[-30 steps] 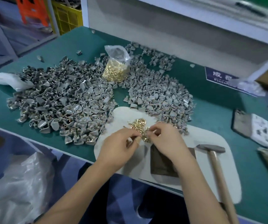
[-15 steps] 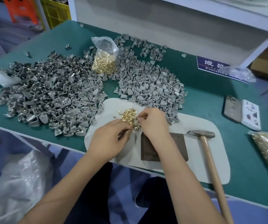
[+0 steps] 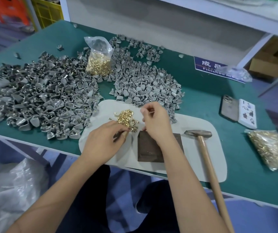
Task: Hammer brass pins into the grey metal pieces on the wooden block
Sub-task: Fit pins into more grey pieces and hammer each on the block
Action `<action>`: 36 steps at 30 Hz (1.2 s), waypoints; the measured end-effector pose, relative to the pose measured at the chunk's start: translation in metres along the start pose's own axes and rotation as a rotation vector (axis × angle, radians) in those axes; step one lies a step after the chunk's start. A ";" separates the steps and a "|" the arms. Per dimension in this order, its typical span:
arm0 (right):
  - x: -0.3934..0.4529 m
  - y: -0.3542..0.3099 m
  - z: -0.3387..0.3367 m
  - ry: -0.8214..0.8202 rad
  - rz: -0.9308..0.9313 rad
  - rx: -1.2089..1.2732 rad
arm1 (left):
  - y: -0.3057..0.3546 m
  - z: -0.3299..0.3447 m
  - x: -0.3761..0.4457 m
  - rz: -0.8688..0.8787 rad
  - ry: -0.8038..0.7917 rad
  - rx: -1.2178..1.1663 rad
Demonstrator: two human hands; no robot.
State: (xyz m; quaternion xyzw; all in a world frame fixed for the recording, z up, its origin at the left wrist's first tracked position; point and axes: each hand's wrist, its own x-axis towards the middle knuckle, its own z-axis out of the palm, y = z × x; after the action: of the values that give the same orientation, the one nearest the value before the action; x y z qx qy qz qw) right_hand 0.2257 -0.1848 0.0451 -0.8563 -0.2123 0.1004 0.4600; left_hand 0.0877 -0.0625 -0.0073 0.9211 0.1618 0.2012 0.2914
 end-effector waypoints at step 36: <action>-0.035 0.037 -0.045 0.395 -0.113 0.092 | 0.077 0.034 0.109 0.253 -0.250 0.435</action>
State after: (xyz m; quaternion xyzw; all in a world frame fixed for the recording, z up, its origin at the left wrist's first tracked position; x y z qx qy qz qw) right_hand 0.2208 -0.2526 0.0381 -0.8240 -0.1611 -0.0859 0.5364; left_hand 0.2120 -0.0926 0.0439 0.9925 0.0478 0.0815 0.0771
